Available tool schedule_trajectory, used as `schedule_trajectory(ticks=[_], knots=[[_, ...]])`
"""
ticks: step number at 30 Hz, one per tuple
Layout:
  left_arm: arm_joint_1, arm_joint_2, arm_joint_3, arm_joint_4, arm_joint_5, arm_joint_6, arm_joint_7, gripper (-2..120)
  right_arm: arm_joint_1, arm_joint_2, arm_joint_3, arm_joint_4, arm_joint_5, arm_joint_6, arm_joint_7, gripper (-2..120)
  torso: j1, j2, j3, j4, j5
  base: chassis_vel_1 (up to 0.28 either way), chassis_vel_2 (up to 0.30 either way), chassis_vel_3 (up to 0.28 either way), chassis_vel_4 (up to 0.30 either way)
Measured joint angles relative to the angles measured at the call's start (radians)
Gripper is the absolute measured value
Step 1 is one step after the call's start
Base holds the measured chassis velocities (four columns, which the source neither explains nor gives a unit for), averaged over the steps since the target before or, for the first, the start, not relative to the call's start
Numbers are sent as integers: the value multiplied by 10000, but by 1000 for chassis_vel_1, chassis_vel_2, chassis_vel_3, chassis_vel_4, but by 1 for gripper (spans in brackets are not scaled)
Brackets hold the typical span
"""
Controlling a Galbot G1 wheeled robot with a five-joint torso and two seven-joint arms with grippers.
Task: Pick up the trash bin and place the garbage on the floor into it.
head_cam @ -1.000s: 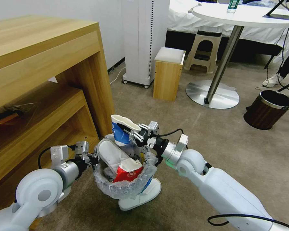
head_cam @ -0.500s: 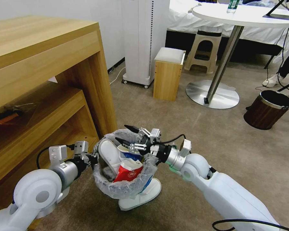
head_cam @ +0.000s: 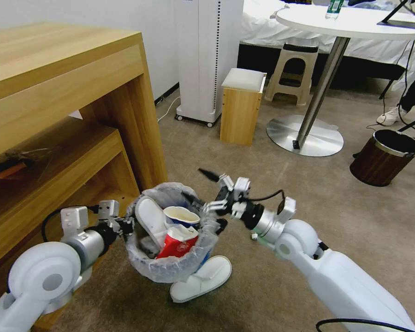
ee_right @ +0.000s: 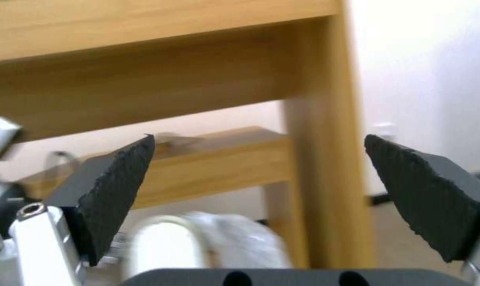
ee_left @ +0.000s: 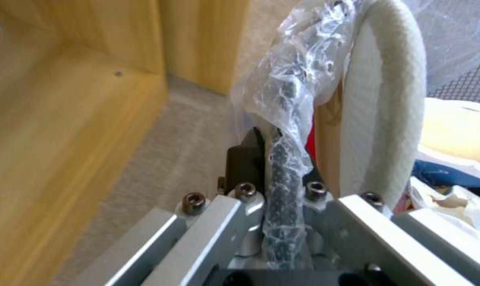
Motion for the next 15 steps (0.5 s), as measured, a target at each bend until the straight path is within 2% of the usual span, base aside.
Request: schedule_trajectory(ticks=[2, 3, 4, 15], knots=[[84, 344, -402, 27, -46, 0, -243, 0, -337, -292, 522, 133, 93, 93, 1244, 100, 0, 0, 0, 0, 0, 0, 0, 0, 0], [84, 344, -402, 27, -46, 0, -243, 0, -337, -292, 522, 133, 93, 93, 1244, 100, 0, 0, 0, 0, 0, 0, 0, 0, 0], [72, 485, -603, 90, -61, 5, -436, 0, -695, -397, 869, -41, -198, 180, 1768, 100, 0, 0, 0, 0, 0, 0, 0, 0, 0], [110, 555, -805, 119, -72, 20, -554, 0, -1960, -767, 1440, -509, -1119, -319, 2680, 100, -1, 0, 0, 0, 0, 0, 0, 0, 0]])
